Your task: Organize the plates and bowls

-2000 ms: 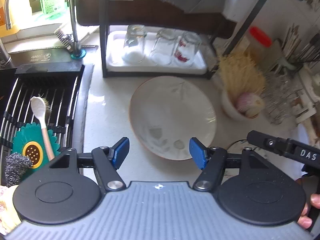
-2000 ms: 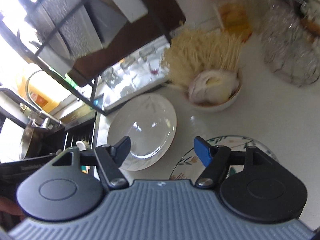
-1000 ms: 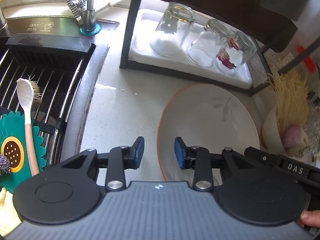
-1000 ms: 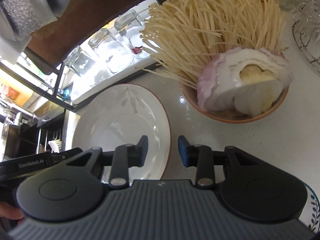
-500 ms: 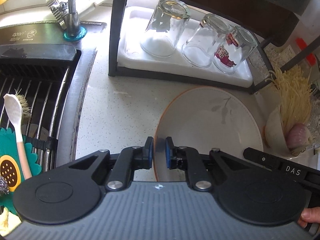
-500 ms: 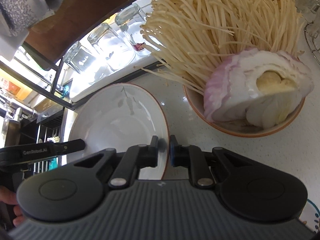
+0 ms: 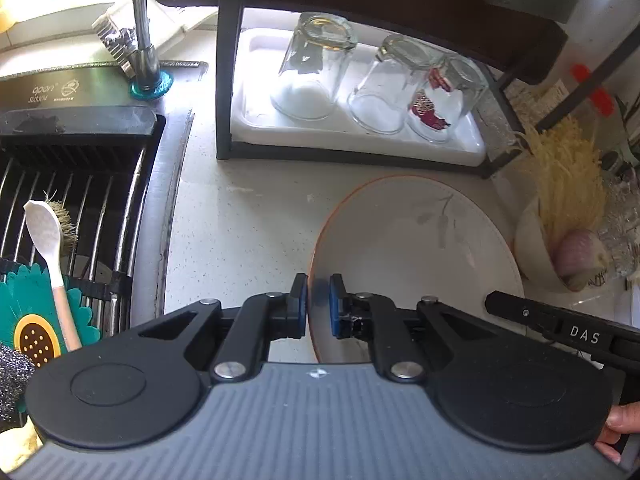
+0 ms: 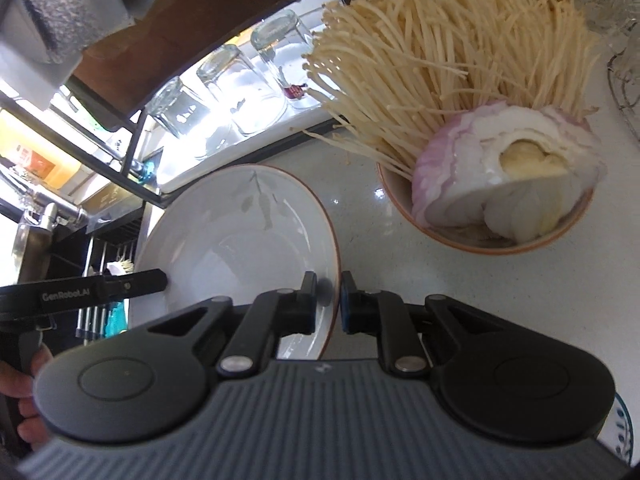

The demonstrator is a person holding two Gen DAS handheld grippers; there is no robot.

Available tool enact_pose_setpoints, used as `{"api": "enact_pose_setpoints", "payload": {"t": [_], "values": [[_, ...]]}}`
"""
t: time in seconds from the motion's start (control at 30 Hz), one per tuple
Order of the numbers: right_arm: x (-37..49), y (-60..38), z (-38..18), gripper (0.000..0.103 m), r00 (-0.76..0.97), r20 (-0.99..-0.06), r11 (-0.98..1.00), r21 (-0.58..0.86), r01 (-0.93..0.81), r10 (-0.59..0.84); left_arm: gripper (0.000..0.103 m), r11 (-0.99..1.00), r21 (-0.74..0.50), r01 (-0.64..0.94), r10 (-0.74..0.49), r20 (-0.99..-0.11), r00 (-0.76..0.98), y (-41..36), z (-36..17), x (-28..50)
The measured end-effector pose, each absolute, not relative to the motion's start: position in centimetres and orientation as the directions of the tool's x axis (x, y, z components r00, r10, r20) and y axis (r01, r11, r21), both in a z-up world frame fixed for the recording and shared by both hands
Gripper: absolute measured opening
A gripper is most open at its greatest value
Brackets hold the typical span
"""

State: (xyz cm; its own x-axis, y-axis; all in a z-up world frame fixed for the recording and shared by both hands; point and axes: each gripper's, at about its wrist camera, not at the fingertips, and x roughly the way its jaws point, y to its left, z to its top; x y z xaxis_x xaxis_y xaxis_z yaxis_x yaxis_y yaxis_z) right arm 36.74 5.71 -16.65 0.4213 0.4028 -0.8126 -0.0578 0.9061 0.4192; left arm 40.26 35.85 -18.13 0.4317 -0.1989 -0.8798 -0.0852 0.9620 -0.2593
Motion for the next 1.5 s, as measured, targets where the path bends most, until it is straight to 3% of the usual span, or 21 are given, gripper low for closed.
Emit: {"api": "enact_pose_setpoints", "payload": {"t": [0.6,1.5], "values": [[31.1,5.0,-11.1,0.015,0.551,-0.716,0.885,0.456,-0.097,0.429,0.013,0.964,-0.264,-0.012,-0.222,-0.831,0.510,35.5,-11.7,34.3],[22.4,-1.0,-8.7,0.015,0.644,-0.694,0.915,0.402,-0.023,0.321,0.013,0.944,-0.304,0.129,-0.327,-0.804,0.497,28.4,-10.3,28.5]]}}
